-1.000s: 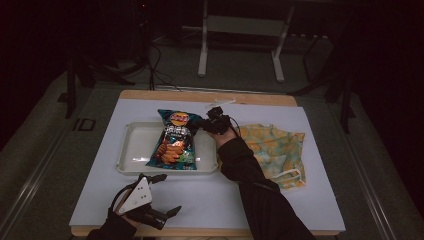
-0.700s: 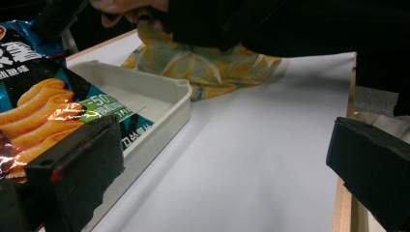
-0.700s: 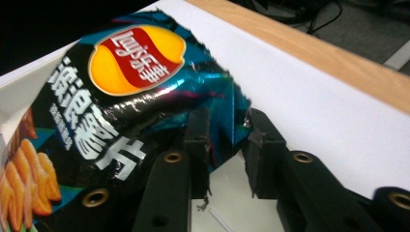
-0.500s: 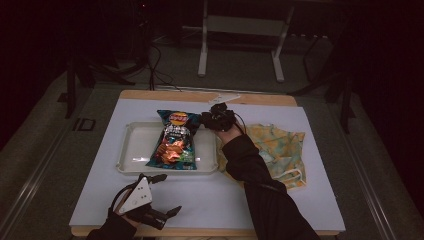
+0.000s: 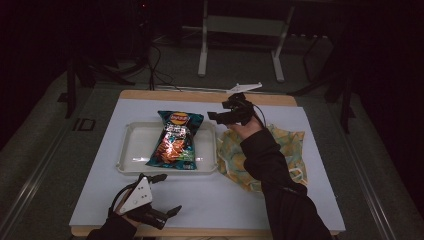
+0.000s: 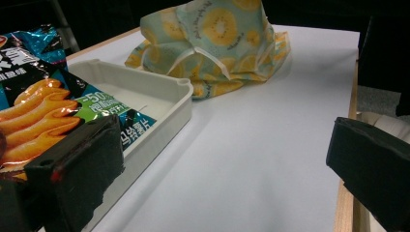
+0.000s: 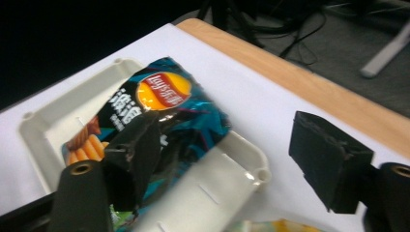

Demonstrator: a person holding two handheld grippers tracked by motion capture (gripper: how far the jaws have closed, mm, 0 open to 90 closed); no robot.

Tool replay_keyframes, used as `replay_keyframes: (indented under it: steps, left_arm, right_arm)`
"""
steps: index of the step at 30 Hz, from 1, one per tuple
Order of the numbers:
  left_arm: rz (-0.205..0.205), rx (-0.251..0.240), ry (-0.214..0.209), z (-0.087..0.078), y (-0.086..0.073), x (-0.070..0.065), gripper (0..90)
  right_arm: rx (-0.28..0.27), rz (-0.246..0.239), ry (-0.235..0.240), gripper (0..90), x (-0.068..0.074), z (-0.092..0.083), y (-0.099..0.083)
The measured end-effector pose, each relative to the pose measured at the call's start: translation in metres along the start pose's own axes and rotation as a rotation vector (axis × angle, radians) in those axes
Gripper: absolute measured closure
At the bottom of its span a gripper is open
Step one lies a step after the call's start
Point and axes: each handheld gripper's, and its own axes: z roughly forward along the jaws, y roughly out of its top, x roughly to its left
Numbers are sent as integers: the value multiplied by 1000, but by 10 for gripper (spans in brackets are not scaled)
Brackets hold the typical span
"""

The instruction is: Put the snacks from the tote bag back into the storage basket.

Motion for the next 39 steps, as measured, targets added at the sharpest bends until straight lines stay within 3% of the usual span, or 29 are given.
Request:
replay_keyframes:
  steps: [3, 5, 12, 16, 20, 27, 39]
  left_arm:
    - [1, 0, 1, 0, 0, 0, 3]
    - [2, 1, 2, 0, 0, 1, 3]
    - [0, 2, 1, 1, 0, 1, 3]
    - [-2, 3, 1, 1, 0, 1, 3]
    - [-3, 3, 2, 1, 0, 1, 3]
    - [-4, 3, 3, 1, 0, 1, 3]
    - [-3, 5, 3, 2, 0, 1, 3]
  right_arm:
    - [-22, 1, 11, 145, -4, -13, 1]
    - [-43, -9, -9, 140, -6, -20, 0]
    - [-36, -30, -52, 139, -24, -42, -10]
    - [-35, -13, -93, 139, -40, -58, -19]
    - [-39, -3, -114, 140, -48, -66, -24]
    - [-58, 0, -194, 140, -62, -89, -38]
    - [-67, 58, -254, 141, -85, -116, -67]
